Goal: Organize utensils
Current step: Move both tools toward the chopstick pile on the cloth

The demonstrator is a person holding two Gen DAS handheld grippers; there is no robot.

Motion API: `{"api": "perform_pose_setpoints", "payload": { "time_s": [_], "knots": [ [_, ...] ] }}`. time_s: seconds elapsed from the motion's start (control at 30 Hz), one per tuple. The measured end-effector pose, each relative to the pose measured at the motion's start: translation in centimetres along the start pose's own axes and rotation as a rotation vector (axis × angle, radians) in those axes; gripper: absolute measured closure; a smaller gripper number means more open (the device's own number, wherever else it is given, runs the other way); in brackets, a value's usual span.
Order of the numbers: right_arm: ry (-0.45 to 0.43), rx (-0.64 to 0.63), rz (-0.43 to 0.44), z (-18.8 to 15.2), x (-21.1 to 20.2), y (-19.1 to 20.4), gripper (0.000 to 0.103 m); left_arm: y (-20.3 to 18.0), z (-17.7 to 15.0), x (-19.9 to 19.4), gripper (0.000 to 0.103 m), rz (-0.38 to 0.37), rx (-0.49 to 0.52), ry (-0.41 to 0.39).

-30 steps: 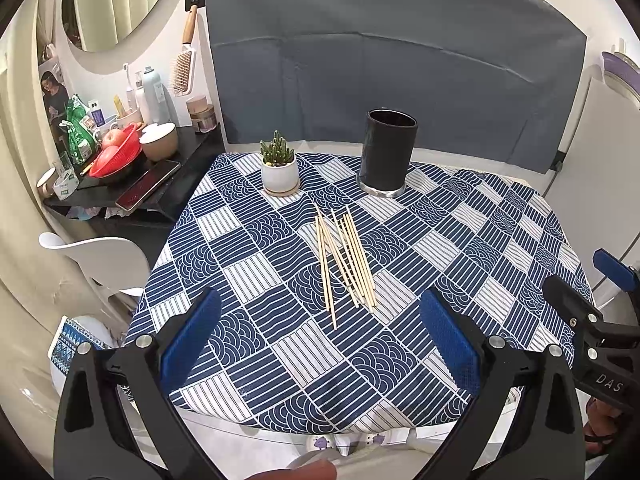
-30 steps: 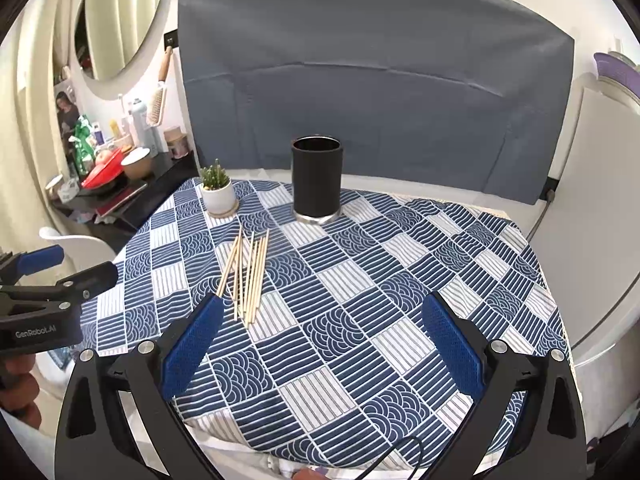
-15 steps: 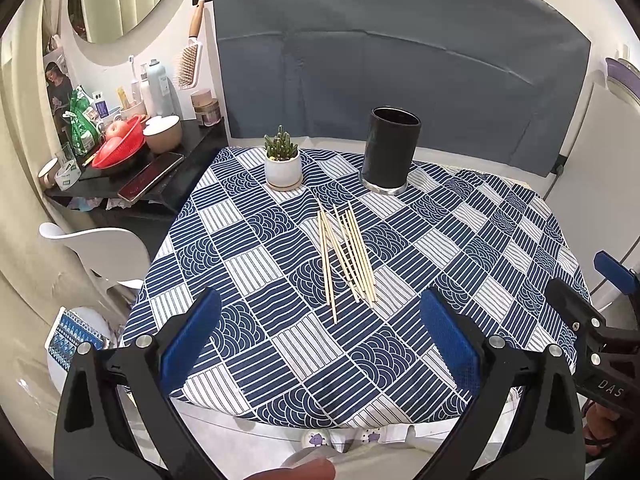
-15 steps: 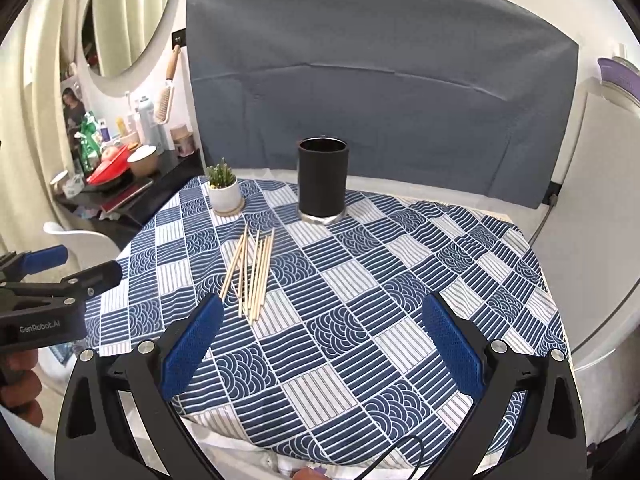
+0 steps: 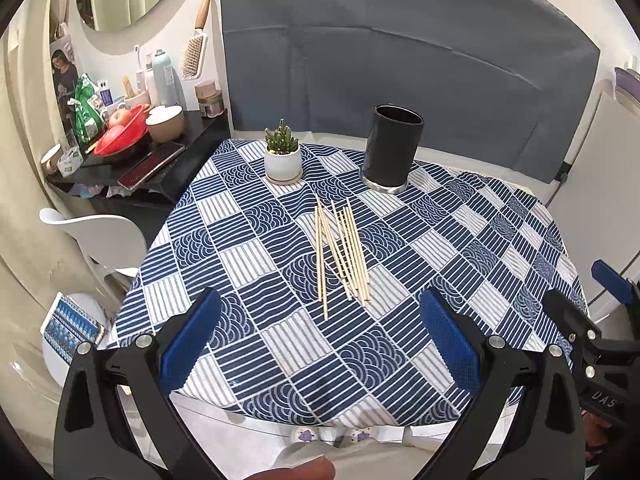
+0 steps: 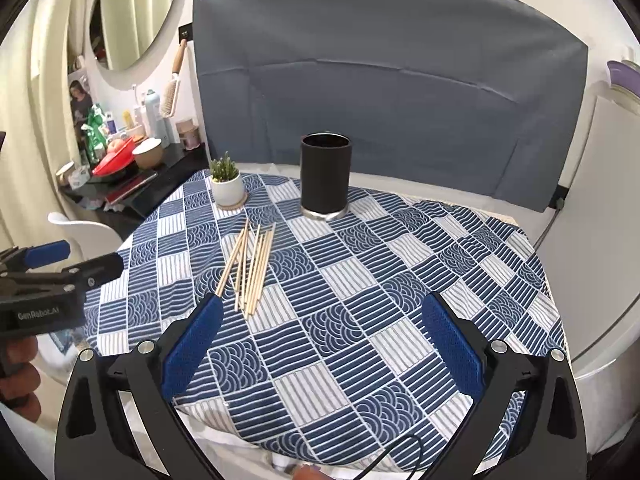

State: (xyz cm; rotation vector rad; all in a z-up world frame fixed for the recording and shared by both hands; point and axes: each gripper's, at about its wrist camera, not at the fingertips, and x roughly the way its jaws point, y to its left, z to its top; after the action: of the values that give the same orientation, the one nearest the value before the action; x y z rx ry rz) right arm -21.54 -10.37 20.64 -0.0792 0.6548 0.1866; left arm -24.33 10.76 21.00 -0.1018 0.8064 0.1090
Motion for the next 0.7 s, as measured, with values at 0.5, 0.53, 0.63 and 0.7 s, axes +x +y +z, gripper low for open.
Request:
{"api": "perform_pose_setpoints", "payload": {
  "time_s": [0.5, 0.53, 0.63, 0.7],
  "knots": [
    [0.019, -0.071, 0.058, -0.4, 1.8, -2.3, 0.008, -2.0, -1.5, 1.1, 0.006, 0.051, -0.063, 0.008],
    [0.021, -0.082, 0.062, -0.4, 1.9, -2.3, 0.008, -2.1, -1.5, 1.1, 0.006, 0.053, -0.061, 0.012],
    [0.024, -0.102, 0.058, -0.3, 2.3, -2.1, 0.008, -2.3, -1.3, 1.3, 0.006, 0.061, -0.062, 0.027],
    [0.036, -0.112, 0.064, -0.3, 2.6, -2.1, 0.008, -2.3, -1.1, 1.3, 0.006, 0.061, -0.068, 0.029]
  ]
}}
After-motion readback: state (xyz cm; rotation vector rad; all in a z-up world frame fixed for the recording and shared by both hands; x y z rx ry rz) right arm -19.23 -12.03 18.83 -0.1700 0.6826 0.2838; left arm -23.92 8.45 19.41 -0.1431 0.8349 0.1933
